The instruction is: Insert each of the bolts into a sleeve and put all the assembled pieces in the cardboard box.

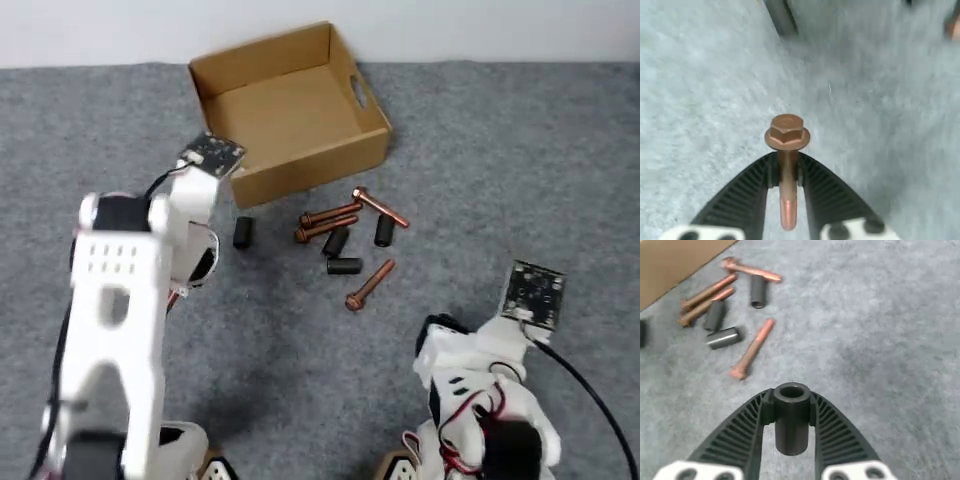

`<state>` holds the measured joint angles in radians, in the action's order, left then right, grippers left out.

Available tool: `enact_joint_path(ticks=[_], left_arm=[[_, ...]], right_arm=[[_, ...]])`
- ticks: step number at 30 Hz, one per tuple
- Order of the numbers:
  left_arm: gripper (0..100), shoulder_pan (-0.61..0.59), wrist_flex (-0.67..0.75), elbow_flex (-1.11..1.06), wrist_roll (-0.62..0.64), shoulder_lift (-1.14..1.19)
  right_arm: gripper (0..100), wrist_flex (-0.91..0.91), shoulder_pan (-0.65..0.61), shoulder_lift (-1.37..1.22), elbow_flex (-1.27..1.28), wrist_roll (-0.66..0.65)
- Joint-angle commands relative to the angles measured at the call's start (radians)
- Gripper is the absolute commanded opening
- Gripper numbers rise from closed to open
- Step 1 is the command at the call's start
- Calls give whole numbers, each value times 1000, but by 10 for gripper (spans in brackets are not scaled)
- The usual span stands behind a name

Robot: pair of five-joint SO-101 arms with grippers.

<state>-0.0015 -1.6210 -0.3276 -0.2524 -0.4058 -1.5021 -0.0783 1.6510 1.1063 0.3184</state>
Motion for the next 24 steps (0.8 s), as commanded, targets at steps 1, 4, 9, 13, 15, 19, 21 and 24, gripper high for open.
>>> enact_joint_path(ticks=[1,4,9,13,15,19,21,24], left_arm=[[5,18,143,-88,104,-256],[4,26,230,-177,213,-374],[5,32,331,-259,385,-486],[5,46,377,-265,571,-589],[5,86,408,-265,637,-657],[5,232,520,-268,712,-784],[5,315,588,-295,726,-835],[5,417,681,-374,726,-902]], right_arm=[[8,22,-99,-1,-6,5],[8,24,-166,-1,-6,6],[8,90,-242,1,-8,5],[8,185,-323,1,-6,3],[8,229,-381,1,-6,3],[8,309,-490,-4,-6,-28],[8,348,-547,-7,-5,-91],[8,418,-605,-7,-5,-183]])
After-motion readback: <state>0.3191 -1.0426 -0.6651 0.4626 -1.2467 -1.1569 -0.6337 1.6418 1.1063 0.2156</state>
